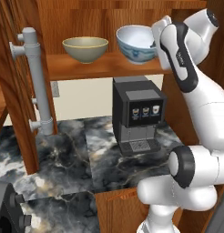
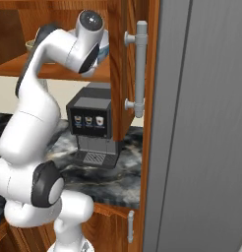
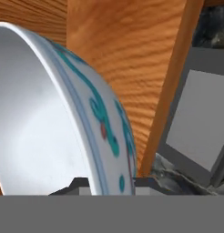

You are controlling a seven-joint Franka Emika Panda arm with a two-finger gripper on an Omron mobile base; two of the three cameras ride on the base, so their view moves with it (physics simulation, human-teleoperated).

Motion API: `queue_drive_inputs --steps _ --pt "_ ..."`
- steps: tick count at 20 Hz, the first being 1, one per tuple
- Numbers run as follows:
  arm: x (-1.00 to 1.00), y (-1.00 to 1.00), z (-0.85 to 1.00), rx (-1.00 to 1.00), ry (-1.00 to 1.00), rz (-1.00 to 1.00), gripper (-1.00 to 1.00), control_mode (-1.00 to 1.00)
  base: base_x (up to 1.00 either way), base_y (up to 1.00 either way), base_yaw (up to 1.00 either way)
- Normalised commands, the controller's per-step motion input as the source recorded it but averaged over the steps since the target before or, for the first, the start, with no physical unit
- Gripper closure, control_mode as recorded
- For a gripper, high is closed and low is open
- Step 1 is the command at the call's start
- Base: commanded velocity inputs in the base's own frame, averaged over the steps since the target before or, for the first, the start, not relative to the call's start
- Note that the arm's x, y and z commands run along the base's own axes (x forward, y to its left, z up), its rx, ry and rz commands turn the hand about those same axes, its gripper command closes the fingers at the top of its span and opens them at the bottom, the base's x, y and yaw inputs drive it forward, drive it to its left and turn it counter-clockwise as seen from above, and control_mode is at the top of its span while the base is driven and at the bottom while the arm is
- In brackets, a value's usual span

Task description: Pick up the bowls from the cabinet and place each bowl in front of a stool on the dining counter.

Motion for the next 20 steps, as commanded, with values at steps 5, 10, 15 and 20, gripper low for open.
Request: queue_drive_inputs --steps 5,10,15,20 --pt "-0.93 0.00 0.00 0.00 0.00 -0.03 1.00 -1.00 0.00 0.00 0.00" --pt "-0.97 0.00 0.00 0.00 0.09 -0.02 1.00 -1.00 0.00 0.00 0.00" --pt "-0.99 0.00 0.00 0.00 0.25 -0.02 1.00 -1.00 0.00 0.00 0.00" --pt "-0.95 0.00 0.00 0.00 0.24 0.00 1.00 -1.00 0.00 0.00 0.00"
